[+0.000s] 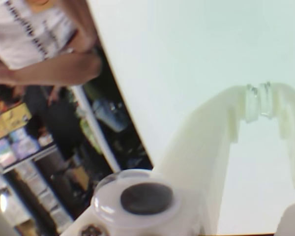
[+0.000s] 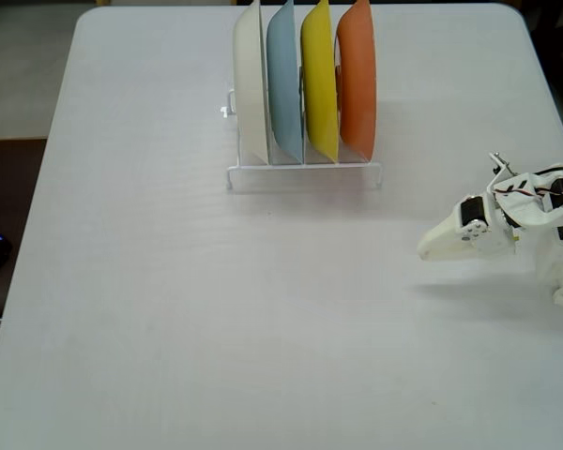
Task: Can you put the plate away?
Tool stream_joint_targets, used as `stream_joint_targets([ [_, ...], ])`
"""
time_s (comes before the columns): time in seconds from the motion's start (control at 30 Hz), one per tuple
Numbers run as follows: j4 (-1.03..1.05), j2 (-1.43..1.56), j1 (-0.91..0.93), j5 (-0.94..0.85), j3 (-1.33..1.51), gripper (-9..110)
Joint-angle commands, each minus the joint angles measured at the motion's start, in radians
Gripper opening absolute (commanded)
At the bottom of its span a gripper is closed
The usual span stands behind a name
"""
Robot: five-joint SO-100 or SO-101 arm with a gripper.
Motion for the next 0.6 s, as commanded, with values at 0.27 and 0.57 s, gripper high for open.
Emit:
stream_joint_targets([
  [0.27,-0.017,0.015,0.0,-0.051,-0.003,0],
  [0.57,0.009,0.015,0.002,-0.049,-0.003,0],
])
